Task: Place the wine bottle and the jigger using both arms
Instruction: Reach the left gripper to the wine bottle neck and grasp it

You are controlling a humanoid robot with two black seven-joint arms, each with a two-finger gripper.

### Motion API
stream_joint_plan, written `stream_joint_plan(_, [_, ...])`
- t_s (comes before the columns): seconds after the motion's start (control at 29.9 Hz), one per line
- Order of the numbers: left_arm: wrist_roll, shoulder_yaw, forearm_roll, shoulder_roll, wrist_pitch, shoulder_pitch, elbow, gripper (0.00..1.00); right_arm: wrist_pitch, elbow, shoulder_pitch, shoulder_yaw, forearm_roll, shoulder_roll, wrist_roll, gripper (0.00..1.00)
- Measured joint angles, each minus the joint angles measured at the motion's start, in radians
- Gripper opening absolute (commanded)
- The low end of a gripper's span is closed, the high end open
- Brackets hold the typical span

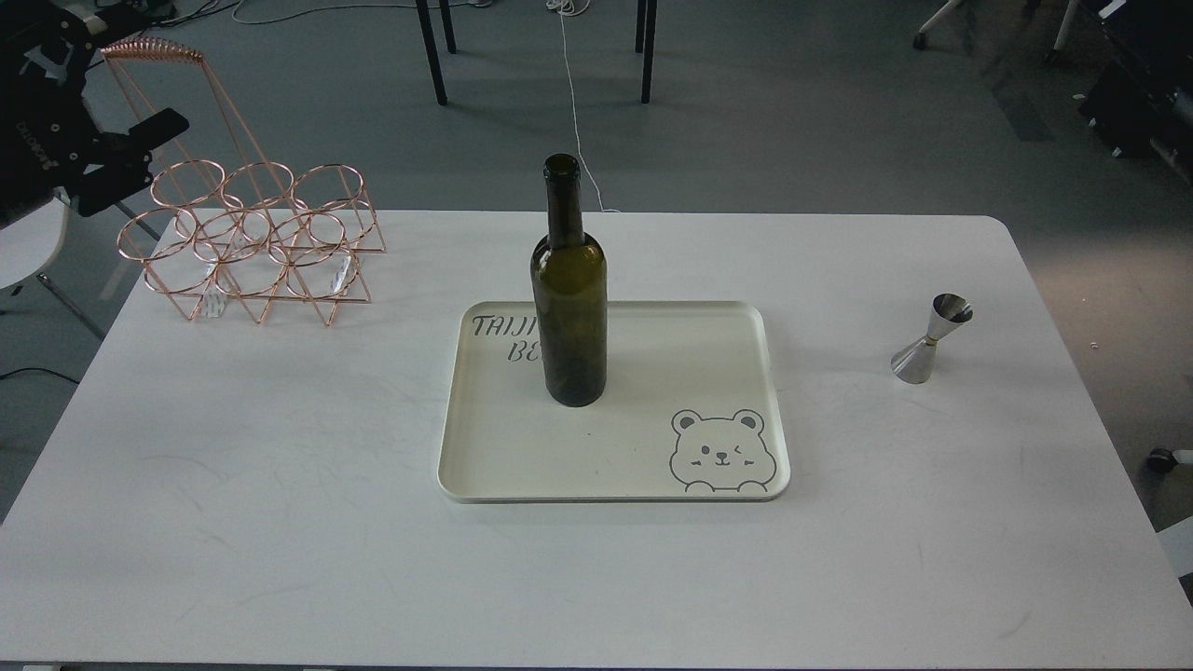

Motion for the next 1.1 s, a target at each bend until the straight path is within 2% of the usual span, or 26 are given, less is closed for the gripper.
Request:
stream_joint_plan(0.17, [-0.002,-0.002,0.399,-0.023,0.002,-0.044,-0.137,0.98,0.09,-0.104,-0.002,0.01,0.218,0.045,0.0,0.98])
stream_joint_plan(0.3, [-0.002,-0.002,0.696,-0.087,0.005,-0.051,-0.201,0.98,0.168,-0.178,0.0,0.018,0.315,0.061,0.0,0.98])
stream_joint_plan(0.6, [0.001,0.001,1.244,-0.357,0.07,-0.077,-0.229,0.97,0.252,-0.253,0.002,0.087,0.341,0.063,0.0,0.98])
stream_joint_plan(0.67, [0.015,0.002,1.356,-0.411,0.072,-0.077,-0.224,0.97,0.254,-0.254,0.002,0.09,0.342,0.063,0.0,0.98])
stream_joint_plan(0.84, [0.085,0.003,1.483,-0.524,0.081,-0.075,-0.199,0.97,0.255,-0.254,0.003,0.093,0.342,0.063,0.0,0.98])
stream_joint_plan(0.9, [0.102,0.003,1.487,-0.562,0.083,-0.077,-0.187,0.93,0.255,-0.254,0.003,0.093,0.342,0.063,0.0,0.98])
stream_joint_plan(1.1, [0.125,-0.004,1.488,-0.628,0.107,-0.079,-0.156,0.72,0.253,-0.254,0.003,0.093,0.342,0.064,0.0,0.98])
